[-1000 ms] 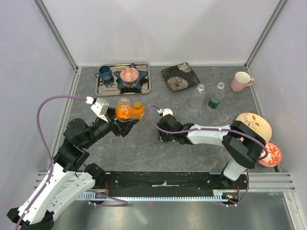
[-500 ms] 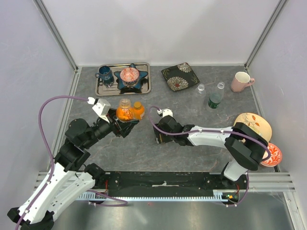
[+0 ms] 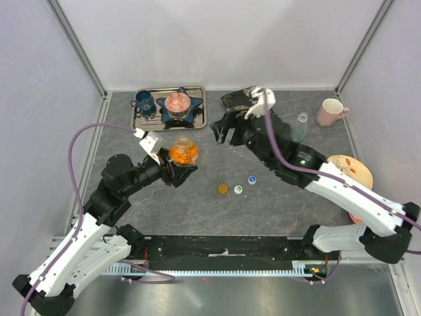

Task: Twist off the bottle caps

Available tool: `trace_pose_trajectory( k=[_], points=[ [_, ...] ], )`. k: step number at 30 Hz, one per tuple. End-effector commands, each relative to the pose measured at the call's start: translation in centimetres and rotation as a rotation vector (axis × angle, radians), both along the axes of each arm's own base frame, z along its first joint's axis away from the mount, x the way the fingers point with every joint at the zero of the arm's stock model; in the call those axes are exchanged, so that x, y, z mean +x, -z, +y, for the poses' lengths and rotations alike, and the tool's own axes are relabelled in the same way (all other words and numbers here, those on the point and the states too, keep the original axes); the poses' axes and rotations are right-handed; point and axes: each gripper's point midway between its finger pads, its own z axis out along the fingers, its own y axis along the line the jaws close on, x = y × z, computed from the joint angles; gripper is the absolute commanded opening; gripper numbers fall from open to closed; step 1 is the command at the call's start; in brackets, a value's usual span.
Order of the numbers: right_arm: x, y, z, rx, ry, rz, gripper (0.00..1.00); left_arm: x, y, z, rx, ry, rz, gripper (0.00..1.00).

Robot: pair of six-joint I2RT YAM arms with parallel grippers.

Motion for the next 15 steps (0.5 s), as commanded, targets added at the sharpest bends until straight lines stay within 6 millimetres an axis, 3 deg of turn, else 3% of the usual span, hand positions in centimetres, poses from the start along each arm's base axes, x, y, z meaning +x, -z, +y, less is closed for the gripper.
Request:
trace_pose_trajectory(
  k=[1, 2, 3, 5, 10, 15],
  points=[
    [-1.8, -3.3, -0.8, 0.010, -0.072, -0.041, 0.85, -1.6, -1.9, -2.7, -0.005, 0.207, -0.060, 0.57],
    [-2.5, -3.7, 0.0, 0.030, -0.135, -0.046, 0.85, -3.1, -2.3, -3.8, -0.020, 0.332, -0.079, 0.57],
    [-3.8, -4.6, 1.4, 0.070, -0.240, -0.061, 0.85, -3.6, -2.1, -4.4, -0.022, 0.385, -0.065, 0.57],
    [-5.0, -5.0, 2.2, 0.104, -0.320, -0.070, 0.85, -4.9, -2.3, -5.2, -0.033, 0.492, -0.063, 0.57],
    [-7.3, -4.9, 3.5, 0.161, -0.462, -0.071, 0.85, -4.9, -2.7, -5.9, -0.040, 0.538, -0.052, 0.57],
    [-8.0, -4.2, 4.3, 0.173, -0.521, -0.053, 0.84, -4.9, -2.8, -6.3, -0.039, 0.561, -0.039, 0.57]
  ],
)
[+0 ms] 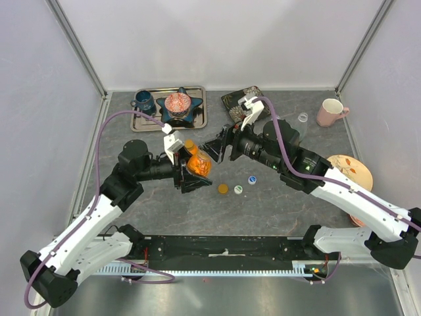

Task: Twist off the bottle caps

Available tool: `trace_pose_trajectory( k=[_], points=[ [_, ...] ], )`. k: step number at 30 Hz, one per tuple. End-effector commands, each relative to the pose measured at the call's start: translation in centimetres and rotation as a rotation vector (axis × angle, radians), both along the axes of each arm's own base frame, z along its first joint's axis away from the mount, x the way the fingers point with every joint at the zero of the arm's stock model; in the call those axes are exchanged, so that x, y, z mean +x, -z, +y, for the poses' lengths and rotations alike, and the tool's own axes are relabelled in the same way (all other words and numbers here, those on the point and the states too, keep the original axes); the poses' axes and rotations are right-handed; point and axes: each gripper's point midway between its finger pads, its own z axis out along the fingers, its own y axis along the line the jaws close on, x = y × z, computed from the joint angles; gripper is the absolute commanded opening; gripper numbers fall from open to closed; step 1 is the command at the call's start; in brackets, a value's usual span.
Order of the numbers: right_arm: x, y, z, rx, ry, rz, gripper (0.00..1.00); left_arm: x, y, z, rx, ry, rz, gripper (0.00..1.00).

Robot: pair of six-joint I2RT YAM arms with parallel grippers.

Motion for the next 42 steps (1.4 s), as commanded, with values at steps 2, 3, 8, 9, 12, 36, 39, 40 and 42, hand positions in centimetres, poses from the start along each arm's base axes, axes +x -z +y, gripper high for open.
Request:
trace_pose_trajectory(
  k=[2, 3, 8, 9, 12, 36, 39, 40, 42],
  points=[
    [-2.0, -0.8, 1.2, 0.052, -0.129, -0.013, 0.84, -0.8, -3.3, -0.7, -0.064, 0.074, -0.087, 0.57],
    [-2.2, -1.0, 1.3, 0.061, -0.138, -0.019, 0.83, -0.7, -3.2, -0.7, -0.062, 0.071, -0.083, 0.57],
    [-3.1, -1.2, 1.7, 0.081, -0.192, -0.011, 0.82, 0.2, -2.7, -0.8, -0.047, 0.033, -0.066, 0.57],
    [-3.1, -1.1, 1.7, 0.083, -0.192, -0.006, 0.82, 0.3, -2.7, -0.9, -0.046, 0.029, -0.065, 0.57],
    [-3.0, -0.6, 1.6, 0.073, -0.184, 0.001, 0.77, 0.4, -2.8, -1.0, -0.047, 0.031, -0.066, 0.57],
    [5.3, -1.4, -7.6, -0.093, 0.469, -0.153, 0.00, 6.3, -0.5, 6.0, 0.042, -0.605, 0.041, 0.99],
    [8.0, 1.2, -9.7, -0.193, 0.668, -0.169, 0.00, 6.9, 0.5, 8.8, 0.041, -0.764, 0.034, 0.99],
    [8.8, 2.9, -11.2, -0.271, 0.769, -0.181, 0.00, 6.7, -0.1, 10.1, 0.011, -0.813, 0.009, 0.99],
    [10.6, 5.1, -11.0, -0.339, 0.828, -0.193, 0.00, 6.1, 0.6, 10.4, 0.012, -0.806, -0.006, 0.99]
  ],
)
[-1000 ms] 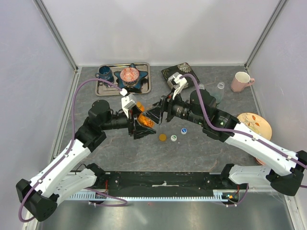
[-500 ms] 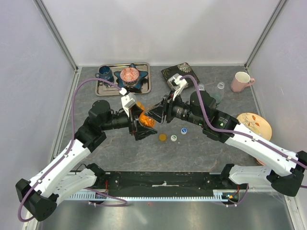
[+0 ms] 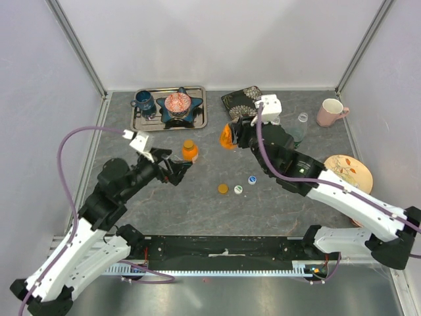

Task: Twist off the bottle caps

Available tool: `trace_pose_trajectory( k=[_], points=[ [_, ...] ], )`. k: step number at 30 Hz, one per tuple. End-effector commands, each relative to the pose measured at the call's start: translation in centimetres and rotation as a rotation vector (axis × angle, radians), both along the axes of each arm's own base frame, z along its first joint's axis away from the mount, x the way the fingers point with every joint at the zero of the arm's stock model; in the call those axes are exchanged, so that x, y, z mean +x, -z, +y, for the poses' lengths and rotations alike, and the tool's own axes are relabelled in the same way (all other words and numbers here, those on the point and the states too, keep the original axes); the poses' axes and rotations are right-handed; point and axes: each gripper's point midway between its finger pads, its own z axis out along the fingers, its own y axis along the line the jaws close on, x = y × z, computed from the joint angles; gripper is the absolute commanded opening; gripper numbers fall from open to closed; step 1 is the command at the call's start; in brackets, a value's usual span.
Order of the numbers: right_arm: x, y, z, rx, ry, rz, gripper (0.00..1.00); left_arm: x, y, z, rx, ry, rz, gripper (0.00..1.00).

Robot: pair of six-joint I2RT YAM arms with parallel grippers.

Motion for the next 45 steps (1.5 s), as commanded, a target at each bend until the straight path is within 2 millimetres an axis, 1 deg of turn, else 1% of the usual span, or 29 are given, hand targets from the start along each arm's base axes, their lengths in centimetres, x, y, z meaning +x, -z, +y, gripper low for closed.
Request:
trace_pose_trajectory(
  k=[1, 2, 3, 4, 5, 6, 8, 9, 11, 12, 14, 15, 17, 18, 20, 21, 23, 24, 26, 27, 31, 33, 34, 36, 39, 40, 42, 43, 45],
  points=[
    [4.7, 4.5, -3.9, -0.228, 0.337, -0.038, 0.00, 0.0, 0.4, 3.5, -0.029, -0.168, -0.034, 0.99],
    [5.4, 5.6, -2.8, -0.250, 0.286, -0.021, 0.00, -0.3, 0.5, 3.5, -0.024, -0.156, -0.044, 0.99],
    [6.4, 6.6, -3.0, -0.267, 0.300, 0.000, 0.00, -0.5, 0.8, 3.5, -0.020, -0.148, -0.048, 0.99],
    [7.4, 8.4, -2.4, -0.293, 0.303, 0.031, 0.00, -0.9, 0.9, 3.3, -0.017, -0.125, -0.046, 0.99],
    [8.0, 9.4, -1.6, -0.269, 0.278, 0.060, 0.00, -1.2, 0.8, 3.4, -0.019, -0.119, -0.055, 0.99],
    [9.4, 11.4, -1.9, -0.281, 0.290, 0.098, 0.00, -1.3, 0.9, 3.5, -0.014, -0.115, -0.051, 0.99],
    [10.6, 12.7, -1.1, -0.237, 0.275, 0.128, 0.00, -1.7, 1.0, 3.6, -0.004, -0.109, -0.047, 0.99],
    [11.5, 14.3, -1.0, -0.254, 0.288, 0.152, 0.00, -1.8, 0.8, 3.6, -0.005, -0.102, -0.055, 1.00],
    [12.2, 15.2, -0.8, -0.262, 0.299, 0.163, 0.00, -2.4, 0.7, 3.3, 0.003, -0.064, -0.071, 0.99],
    [12.8, 16.8, -0.8, -0.281, 0.307, 0.188, 0.00, -2.6, 0.4, 3.3, -0.004, -0.058, -0.085, 0.99],
    [13.6, 17.7, -0.4, -0.283, 0.305, 0.204, 0.00, -2.8, 0.2, 3.5, -0.009, -0.063, -0.099, 1.00],
    [14.0, 19.2, -0.5, -0.299, 0.312, 0.226, 0.00, -2.9, 0.0, 3.7, -0.013, -0.068, -0.105, 1.00],
    [14.4, 20.4, -0.4, -0.304, 0.315, 0.249, 0.00, -2.9, 0.0, 3.8, -0.010, -0.072, -0.110, 1.00],
    [14.8, 21.7, -0.6, -0.309, 0.331, 0.268, 0.00, -2.8, 0.3, 3.8, -0.006, -0.072, -0.105, 1.00],
    [15.4, 22.3, -0.7, -0.300, 0.356, 0.266, 0.00, -2.8, 0.5, 3.8, 0.004, -0.070, -0.101, 1.00],
    [15.5, 23.3, -0.9, -0.313, 0.364, 0.278, 0.00, -2.7, 0.7, 3.7, 0.005, -0.070, -0.099, 1.00],
    [15.7, 24.1, -1.1, -0.325, 0.380, 0.282, 0.00, -2.5, 1.0, 3.6, 0.013, -0.071, -0.089, 0.99],
    [15.7, 24.8, -1.3, -0.339, 0.391, 0.290, 0.00, -2.5, 1.0, 3.6, 0.015, -0.072, -0.087, 1.00],
    [15.8, 25.3, -1.7, -0.352, 0.416, 0.287, 0.00, -2.3, 1.2, 3.6, 0.020, -0.074, -0.081, 1.00],
    [15.6, 26.0, -2.0, -0.362, 0.418, 0.295, 0.00, -2.3, 1.2, 3.5, 0.021, -0.075, -0.079, 1.00],
    [14.9, 27.2, -2.2, -0.386, 0.396, 0.322, 0.00, -2.0, 1.5, 3.4, 0.027, -0.075, -0.071, 1.00],
    [14.0, 27.8, -2.2, -0.386, 0.373, 0.352, 0.01, -1.9, 1.5, 3.2, 0.028, -0.070, -0.068, 1.00],
    [13.7, 28.0, -2.3, -0.382, 0.368, 0.360, 0.05, -1.9, 1.7, 3.1, 0.032, -0.064, -0.063, 1.00],
    [12.7, 28.1, -2.5, -0.361, 0.354, 0.380, 0.09, -1.8, 1.6, 3.0, 0.033, -0.061, -0.061, 1.00],
    [11.8, 27.9, -2.8, -0.337, 0.346, 0.390, 0.16, -1.8, 1.6, 2.9, 0.036, -0.057, -0.059, 1.00],
    [11.6, 28.0, -2.9, -0.334, 0.341, 0.394, 0.21, -1.7, 1.6, 2.9, 0.038, -0.059, -0.059, 1.00],
    [11.0, 28.1, -3.4, -0.348, 0.339, 0.409, 0.27, -1.7, 1.7, 2.8, 0.040, -0.057, -0.056, 1.00],
    [10.9, 28.1, -3.4, -0.349, 0.338, 0.411, 0.33, -1.7, 1.6, 2.8, 0.040, -0.057, -0.056, 1.00],
    [10.7, 27.8, -3.6, -0.345, 0.337, 0.410, 0.39, -1.7, 1.7, 2.8, 0.041, -0.058, -0.055, 1.00]
  ],
)
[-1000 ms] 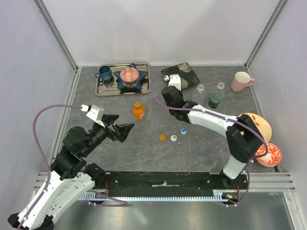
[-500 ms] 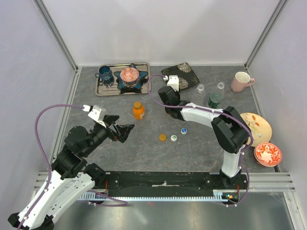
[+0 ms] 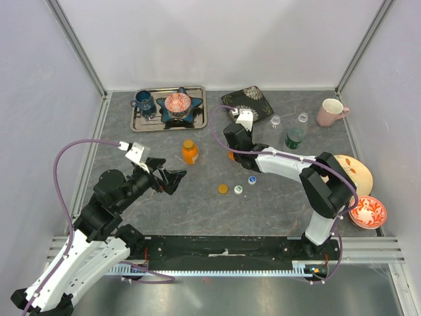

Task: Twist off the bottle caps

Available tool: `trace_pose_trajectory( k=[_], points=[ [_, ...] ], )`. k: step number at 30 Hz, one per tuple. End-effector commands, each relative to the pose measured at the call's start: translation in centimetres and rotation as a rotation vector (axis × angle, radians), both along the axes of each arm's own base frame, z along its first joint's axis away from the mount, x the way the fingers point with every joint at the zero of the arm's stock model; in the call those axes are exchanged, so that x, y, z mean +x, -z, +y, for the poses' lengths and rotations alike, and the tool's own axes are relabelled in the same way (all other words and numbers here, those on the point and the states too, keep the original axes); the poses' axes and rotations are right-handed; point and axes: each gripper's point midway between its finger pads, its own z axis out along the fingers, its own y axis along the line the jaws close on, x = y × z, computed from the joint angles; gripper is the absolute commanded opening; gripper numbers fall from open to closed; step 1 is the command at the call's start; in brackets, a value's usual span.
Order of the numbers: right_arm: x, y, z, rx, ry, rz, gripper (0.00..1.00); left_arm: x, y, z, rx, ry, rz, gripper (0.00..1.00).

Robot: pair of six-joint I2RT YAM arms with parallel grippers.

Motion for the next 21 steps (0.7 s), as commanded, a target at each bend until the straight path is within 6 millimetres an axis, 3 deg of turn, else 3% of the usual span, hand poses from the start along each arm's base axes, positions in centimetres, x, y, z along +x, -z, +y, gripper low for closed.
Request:
trace_pose_trajectory(
  k=[1, 9, 13, 16, 21],
  points=[
    [-2.3, 2.3, -1.1, -0.036, -0.022, 0.104, 0.45, 0.1, -0.7, -0.2, 0.013, 0.019, -0.042, 1.00],
    [-2.4, 1.8, -0.8, -0.023, -0.033, 0.105, 0.65, 0.0, -0.8, -0.2, 0.010, 0.024, -0.044, 1.00],
    [-2.4, 1.4, -0.7, -0.011, -0.035, 0.100, 0.70, -0.1, -0.7, -0.2, 0.013, 0.025, -0.040, 1.00],
    [-2.3, 0.4, -0.6, 0.003, -0.039, 0.084, 0.73, -0.1, -0.7, -0.2, 0.013, 0.025, -0.040, 1.00],
    [-1.8, -2.8, 0.1, 0.032, -0.060, 0.035, 0.81, 0.0, -0.8, -0.2, 0.013, 0.024, -0.040, 1.00]
  ],
)
